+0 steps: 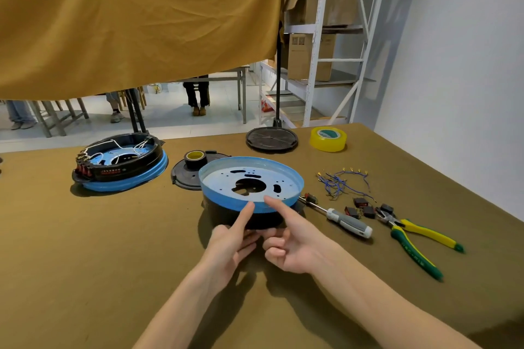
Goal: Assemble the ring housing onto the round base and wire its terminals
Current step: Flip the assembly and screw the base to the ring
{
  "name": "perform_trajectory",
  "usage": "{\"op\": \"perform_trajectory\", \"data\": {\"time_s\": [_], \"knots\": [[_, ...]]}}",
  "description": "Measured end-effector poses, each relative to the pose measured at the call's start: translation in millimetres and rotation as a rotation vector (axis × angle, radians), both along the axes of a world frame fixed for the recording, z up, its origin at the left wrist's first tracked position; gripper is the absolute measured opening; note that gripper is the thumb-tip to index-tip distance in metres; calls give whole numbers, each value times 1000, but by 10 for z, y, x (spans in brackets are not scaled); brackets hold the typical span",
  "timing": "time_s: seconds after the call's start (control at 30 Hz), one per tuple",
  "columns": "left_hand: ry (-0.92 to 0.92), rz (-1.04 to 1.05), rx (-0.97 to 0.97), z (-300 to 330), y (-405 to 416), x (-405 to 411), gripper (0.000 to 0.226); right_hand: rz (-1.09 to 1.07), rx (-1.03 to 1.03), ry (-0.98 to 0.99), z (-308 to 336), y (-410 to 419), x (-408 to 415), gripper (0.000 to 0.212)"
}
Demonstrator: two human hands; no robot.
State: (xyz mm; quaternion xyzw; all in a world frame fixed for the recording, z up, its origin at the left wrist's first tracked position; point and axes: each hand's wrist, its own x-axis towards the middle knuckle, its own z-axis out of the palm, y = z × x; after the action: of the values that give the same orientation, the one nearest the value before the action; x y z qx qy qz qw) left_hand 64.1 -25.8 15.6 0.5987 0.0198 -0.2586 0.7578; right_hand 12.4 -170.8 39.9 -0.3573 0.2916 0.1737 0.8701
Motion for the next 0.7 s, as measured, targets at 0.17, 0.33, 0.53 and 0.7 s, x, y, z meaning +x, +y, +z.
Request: {"op": "perform_trajectory", "data": {"time_s": [0.17, 0.33, 0.53, 0.7], "knots": [[104, -7, -52, 20, 152, 148, 72, -52, 10, 3, -65, 166, 112, 60], [83, 77, 29, -38, 192, 247, 73, -93, -34, -7, -120, 286, 228, 64], [30, 26, 149, -51, 235, 349, 69, -22, -184, -40, -116, 249, 277, 74], [59, -18, 105, -54, 233, 342, 73, 149, -350, -94, -66, 107, 217, 78]]}}
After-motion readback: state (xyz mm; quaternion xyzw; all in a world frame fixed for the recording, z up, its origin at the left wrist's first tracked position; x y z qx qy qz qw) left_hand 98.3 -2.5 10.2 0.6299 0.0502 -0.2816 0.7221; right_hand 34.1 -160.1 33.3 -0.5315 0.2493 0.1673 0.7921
